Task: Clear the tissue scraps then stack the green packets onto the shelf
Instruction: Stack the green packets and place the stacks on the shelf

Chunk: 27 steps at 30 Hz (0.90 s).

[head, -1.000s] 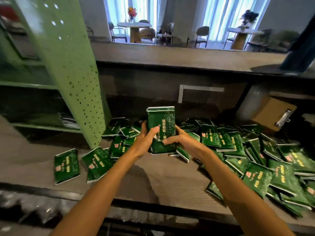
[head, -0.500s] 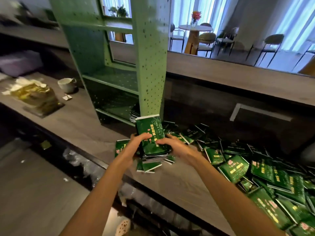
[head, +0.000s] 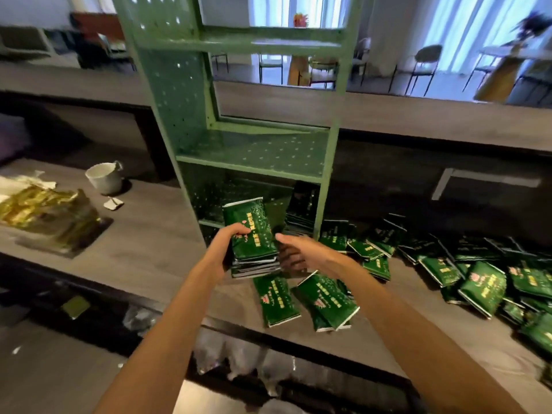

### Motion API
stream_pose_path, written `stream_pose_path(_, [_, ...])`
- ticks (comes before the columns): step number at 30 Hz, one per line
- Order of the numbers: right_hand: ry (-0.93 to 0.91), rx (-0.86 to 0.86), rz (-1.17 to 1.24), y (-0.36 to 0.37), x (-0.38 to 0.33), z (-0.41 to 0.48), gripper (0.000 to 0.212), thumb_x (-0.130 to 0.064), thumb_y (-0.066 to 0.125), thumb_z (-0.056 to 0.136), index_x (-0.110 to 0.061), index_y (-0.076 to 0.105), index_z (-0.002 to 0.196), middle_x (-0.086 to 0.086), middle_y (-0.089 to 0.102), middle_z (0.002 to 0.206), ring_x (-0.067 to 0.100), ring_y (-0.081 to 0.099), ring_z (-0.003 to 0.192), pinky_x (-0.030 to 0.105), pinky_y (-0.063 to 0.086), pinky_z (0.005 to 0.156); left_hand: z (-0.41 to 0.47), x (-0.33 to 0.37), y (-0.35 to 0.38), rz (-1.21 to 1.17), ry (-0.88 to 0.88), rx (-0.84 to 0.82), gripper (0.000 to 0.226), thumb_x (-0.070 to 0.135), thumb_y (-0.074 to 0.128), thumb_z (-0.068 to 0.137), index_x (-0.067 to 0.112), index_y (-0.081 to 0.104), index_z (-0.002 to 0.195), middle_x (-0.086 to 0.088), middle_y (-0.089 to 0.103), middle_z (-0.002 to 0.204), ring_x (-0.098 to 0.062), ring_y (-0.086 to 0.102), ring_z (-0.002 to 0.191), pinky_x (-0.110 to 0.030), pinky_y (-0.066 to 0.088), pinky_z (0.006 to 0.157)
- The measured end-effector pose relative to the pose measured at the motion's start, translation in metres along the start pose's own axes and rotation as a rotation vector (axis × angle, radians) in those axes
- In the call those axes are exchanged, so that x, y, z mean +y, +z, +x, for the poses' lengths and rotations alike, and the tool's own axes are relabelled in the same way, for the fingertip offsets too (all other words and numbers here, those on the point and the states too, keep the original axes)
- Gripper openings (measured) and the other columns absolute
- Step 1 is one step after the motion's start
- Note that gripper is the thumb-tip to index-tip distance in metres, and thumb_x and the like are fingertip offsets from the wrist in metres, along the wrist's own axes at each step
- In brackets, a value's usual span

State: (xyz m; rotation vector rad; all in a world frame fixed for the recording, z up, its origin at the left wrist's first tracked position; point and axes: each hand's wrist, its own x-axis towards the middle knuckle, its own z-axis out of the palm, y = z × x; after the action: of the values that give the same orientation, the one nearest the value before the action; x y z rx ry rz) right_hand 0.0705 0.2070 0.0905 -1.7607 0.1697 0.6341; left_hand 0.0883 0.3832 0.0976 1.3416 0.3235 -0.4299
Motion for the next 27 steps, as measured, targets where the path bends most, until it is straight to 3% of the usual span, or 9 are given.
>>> stream_pose_path(3, [0.053, 0.113, -0.036, -0.002, -0.001, 0.011, 0.041, -0.045, 0.047, 0.094, -0.009, 0.061, 0.109, 0.006, 0.064, 0.105, 0.020, 0.060, 0.097, 0.030, 0.047, 0.086, 0.029, 0.019, -0.014, 0.061, -0.031, -0.007, 0.014, 0.017, 0.059, 0.081, 0.010, 0.060, 0.093, -0.012, 0.065, 0.091, -0.026, 0.062, 0.083, -0.037, 0.049, 0.082])
stream_pose_path(5, [0.107, 0.178, -0.045, -0.005, 0.001, 0.014, 0.047, -0.048, 0.042, 0.095, -0.006, 0.065, 0.098, 0.009, 0.067, 0.103, 0.019, 0.064, 0.086, 0.024, 0.048, 0.074, 0.047, 0.032, -0.016, 0.088, -0.030, -0.033, 0.028, 0.023, 0.064, 0.074, 0.009, 0.062, 0.098, -0.013, 0.066, 0.094, -0.027, 0.062, 0.082, -0.035, 0.049, 0.075])
stream_pose_path(9, [0.214, 0.256, -0.054, -0.012, 0.000, 0.013, 0.067, -0.054, 0.032, 0.096, 0.003, 0.064, 0.111, 0.015, 0.067, 0.110, 0.014, 0.065, 0.072, 0.015, 0.049, 0.052, 0.078, 0.049, -0.013, 0.160, -0.022, -0.137, 0.062, 0.032, 0.072, 0.047, 0.013, 0.064, 0.105, -0.011, 0.062, 0.110, -0.028, 0.058, 0.102, -0.035, 0.046, 0.090])
stream_pose_path(11, [0.249, 0.297, -0.060, -0.016, 0.003, 0.017, 0.070, -0.057, 0.031, 0.095, 0.003, 0.065, 0.108, 0.016, 0.068, 0.108, 0.015, 0.065, 0.072, 0.017, 0.050, 0.054, 0.090, 0.049, -0.009, 0.208, -0.023, -0.181, 0.054, 0.038, 0.071, 0.055, 0.018, 0.063, 0.104, -0.009, 0.059, 0.117, -0.027, 0.055, 0.109, -0.037, 0.043, 0.094])
stream_pose_path(13, [0.279, 0.355, -0.059, -0.020, 0.008, 0.023, 0.070, -0.060, 0.032, 0.093, 0.001, 0.066, 0.098, 0.015, 0.070, 0.097, 0.017, 0.066, 0.069, 0.022, 0.051, 0.061, 0.100, 0.048, -0.004, 0.197, -0.013, -0.192, 0.025, 0.029, 0.063, 0.075, 0.015, 0.063, 0.097, -0.010, 0.062, 0.102, -0.025, 0.059, 0.092, -0.032, 0.046, 0.078])
stream_pose_path(17, [0.290, 0.462, 0.022, -0.023, 0.016, 0.030, 0.067, -0.064, 0.044, 0.087, 0.000, 0.064, 0.082, 0.009, 0.063, 0.063, 0.014, 0.052, 0.046, 0.024, 0.038, 0.052, 0.127, 0.049, 0.004, 0.182, -0.043, -0.165, 0.065, 0.035, 0.072, 0.043, 0.013, 0.062, 0.104, -0.014, 0.059, 0.116, -0.031, 0.056, 0.107, -0.043, 0.044, 0.097])
stream_pose_path(21, [0.325, 0.524, 0.002, -0.021, 0.014, 0.035, 0.064, -0.062, 0.046, 0.087, 0.000, 0.063, 0.080, 0.008, 0.060, 0.067, 0.015, 0.048, 0.052, 0.023, 0.037, 0.052, 0.138, 0.050, 0.013, 0.217, -0.026, -0.173, 0.056, 0.034, 0.071, 0.051, 0.014, 0.060, 0.102, -0.009, 0.054, 0.122, -0.029, 0.050, 0.115, -0.039, 0.039, 0.101])
stream_pose_path(24, [0.321, 0.533, -0.023, -0.022, 0.015, 0.035, 0.058, -0.059, 0.048, 0.088, -0.004, 0.061, 0.078, 0.006, 0.058, 0.065, 0.012, 0.048, 0.048, 0.019, 0.037, 0.043, 0.167, 0.038, 0.013, 0.260, -0.060, -0.216, 0.077, 0.038, 0.074, 0.030, 0.015, 0.065, 0.103, -0.009, 0.057, 0.126, -0.030, 0.052, 0.117, -0.046, 0.038, 0.105])
stream_pose_path(27, [0.289, 0.529, -0.078, -0.025, 0.021, 0.033, 0.049, -0.055, 0.056, 0.085, -0.007, 0.060, 0.074, 0.003, 0.056, 0.062, 0.007, 0.047, 0.039, 0.015, 0.034, 0.034, 0.185, 0.032, 0.016, 0.353, -0.075, -0.285, 0.074, 0.040, 0.076, 0.028, 0.016, 0.068, 0.097, -0.011, 0.058, 0.127, -0.031, 0.052, 0.118, -0.047, 0.037, 0.106])
